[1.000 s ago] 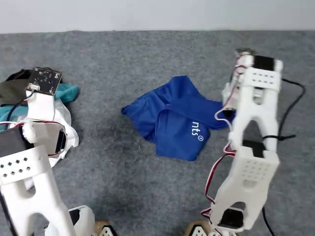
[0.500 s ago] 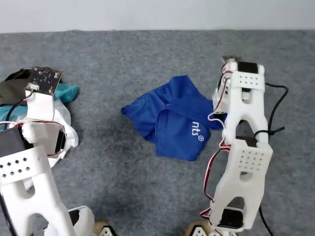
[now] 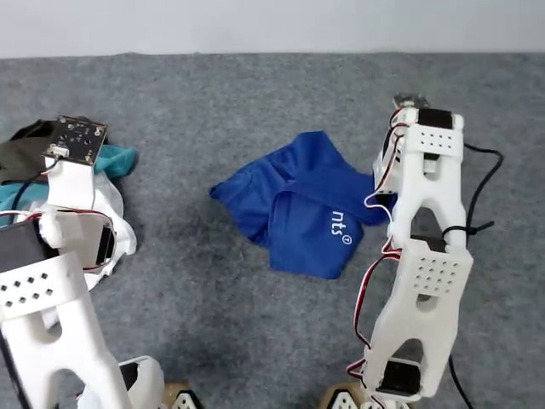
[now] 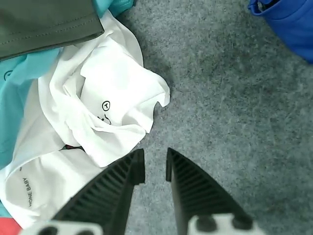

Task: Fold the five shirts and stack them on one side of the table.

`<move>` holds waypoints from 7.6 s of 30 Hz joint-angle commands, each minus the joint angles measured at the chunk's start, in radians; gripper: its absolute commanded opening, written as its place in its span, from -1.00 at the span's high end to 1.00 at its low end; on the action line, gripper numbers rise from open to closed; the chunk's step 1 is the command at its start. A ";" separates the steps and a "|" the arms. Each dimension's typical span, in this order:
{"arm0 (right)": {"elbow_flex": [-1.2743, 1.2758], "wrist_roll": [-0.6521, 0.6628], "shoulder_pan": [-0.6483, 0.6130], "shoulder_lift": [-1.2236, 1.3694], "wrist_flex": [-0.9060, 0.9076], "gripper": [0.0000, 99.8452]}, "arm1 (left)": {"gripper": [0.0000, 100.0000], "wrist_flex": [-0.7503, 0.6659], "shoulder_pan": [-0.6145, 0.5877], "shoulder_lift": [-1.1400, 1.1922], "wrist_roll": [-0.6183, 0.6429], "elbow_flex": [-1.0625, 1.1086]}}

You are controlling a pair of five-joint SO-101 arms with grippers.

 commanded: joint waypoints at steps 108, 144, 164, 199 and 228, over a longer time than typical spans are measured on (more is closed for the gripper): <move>0.884 0.683 -0.140 -1.325 0.004 0.98 | 0.55 -0.069 0.720 0.799 0.006 0.044; 0.836 0.689 0.007 -1.326 -0.082 0.98 | 0.97 -0.092 0.750 0.730 -0.002 -0.038; 0.534 0.683 0.038 -1.451 -0.147 0.98 | 0.97 -0.141 0.362 0.032 -0.137 -0.440; 0.526 0.827 -0.013 -1.929 -0.348 0.98 | 0.97 -0.218 0.325 0.023 -0.368 -1.394; 1.699 0.859 -0.021 -1.908 -1.210 0.98 | 0.97 -1.007 0.333 0.035 -0.368 -0.073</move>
